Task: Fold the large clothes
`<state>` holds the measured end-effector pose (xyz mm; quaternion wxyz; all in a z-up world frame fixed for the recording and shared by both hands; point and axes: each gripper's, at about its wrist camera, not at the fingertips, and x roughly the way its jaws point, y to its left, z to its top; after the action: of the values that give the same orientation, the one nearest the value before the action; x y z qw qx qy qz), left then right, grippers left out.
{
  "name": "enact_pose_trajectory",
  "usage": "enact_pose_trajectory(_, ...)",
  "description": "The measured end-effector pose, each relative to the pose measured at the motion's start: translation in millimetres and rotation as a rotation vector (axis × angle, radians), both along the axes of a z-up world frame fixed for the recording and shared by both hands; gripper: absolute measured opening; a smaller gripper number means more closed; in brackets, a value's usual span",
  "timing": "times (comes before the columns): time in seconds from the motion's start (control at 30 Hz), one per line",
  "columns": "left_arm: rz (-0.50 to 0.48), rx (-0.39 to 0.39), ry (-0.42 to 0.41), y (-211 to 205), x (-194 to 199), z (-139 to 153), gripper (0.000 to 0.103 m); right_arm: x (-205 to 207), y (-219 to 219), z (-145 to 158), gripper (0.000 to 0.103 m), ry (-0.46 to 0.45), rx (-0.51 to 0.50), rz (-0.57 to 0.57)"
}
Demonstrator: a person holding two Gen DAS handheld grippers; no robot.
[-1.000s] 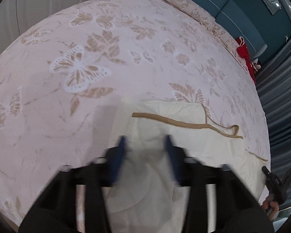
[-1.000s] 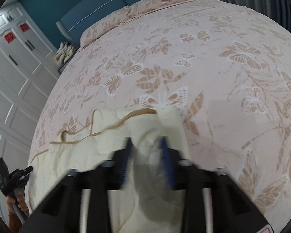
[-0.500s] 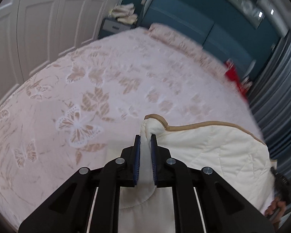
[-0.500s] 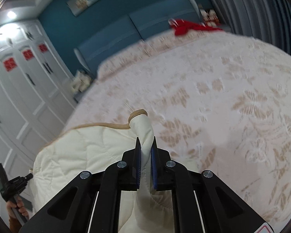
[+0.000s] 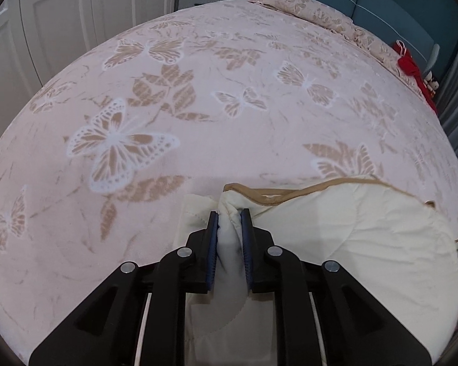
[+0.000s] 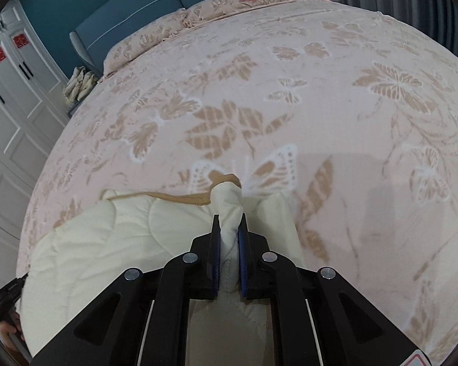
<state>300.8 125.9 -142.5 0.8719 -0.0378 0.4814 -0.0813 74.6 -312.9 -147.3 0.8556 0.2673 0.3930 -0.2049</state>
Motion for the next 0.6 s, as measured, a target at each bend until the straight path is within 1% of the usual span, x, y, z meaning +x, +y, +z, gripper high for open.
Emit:
enact_pose_trajectory(0.1, -0.008, 0.045, -0.038, -7, -3, -6, 0.016, 1, 2, -7, 0.009, 0.001, -0.018, 0.000)
enact_pose_trajectory(0.17, -0.006, 0.061, -0.058, -10, -5, -9, 0.017, 0, 2, -11, 0.010, -0.007, -0.022, -0.004)
enact_pose_trajectory(0.37, 0.005, 0.029, -0.083, -6, -7, -13, 0.018, -2, 1, -18, 0.010, -0.046, -0.013, -0.020)
enact_pose_trajectory(0.5, 0.010, 0.058, -0.107, -11, -9, -14, 0.019, -4, -3, -20, 0.011, -0.074, 0.010, -0.030)
enact_pose_trajectory(0.6, 0.015, 0.073, -0.113, -12, -11, -11, 0.021, -4, -3, -17, 0.015, -0.067, 0.003, -0.030)
